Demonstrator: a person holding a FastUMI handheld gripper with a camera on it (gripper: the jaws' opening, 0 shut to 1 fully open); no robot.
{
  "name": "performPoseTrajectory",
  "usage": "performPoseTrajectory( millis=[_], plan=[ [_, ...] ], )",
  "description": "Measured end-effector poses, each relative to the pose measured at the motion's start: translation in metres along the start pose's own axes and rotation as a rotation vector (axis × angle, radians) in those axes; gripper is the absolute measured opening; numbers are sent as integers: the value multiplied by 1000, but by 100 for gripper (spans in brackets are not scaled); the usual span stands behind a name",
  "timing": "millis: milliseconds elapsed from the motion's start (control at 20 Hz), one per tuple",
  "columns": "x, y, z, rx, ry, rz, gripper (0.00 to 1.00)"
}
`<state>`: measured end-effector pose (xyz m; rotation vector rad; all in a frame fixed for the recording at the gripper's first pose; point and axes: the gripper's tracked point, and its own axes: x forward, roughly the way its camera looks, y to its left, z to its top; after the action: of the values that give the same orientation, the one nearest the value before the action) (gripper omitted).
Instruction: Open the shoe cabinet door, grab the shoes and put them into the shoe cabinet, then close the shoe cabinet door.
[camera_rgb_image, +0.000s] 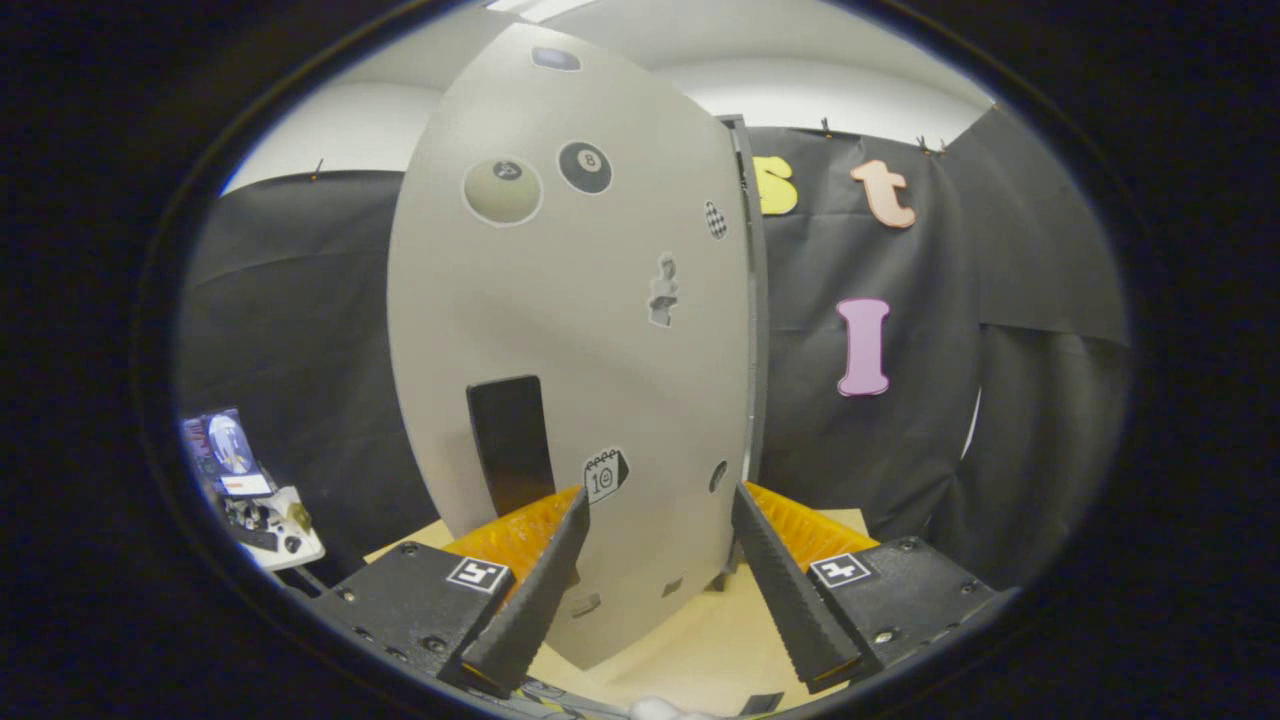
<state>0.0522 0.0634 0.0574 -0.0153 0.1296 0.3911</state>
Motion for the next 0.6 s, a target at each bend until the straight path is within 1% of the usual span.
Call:
performPoseTrajectory(
  millis=[150, 300, 450, 550, 600],
  plan=[
    [20, 30, -6, -1, 28, 5, 95],
    [38, 60, -1, 2, 13, 21, 95],
    [62, 104, 7, -2, -12, 93, 97],
    [77, 105, 12, -34, -16, 61, 98],
    [87, 105, 12, -33, -10, 45, 100]
  ],
)
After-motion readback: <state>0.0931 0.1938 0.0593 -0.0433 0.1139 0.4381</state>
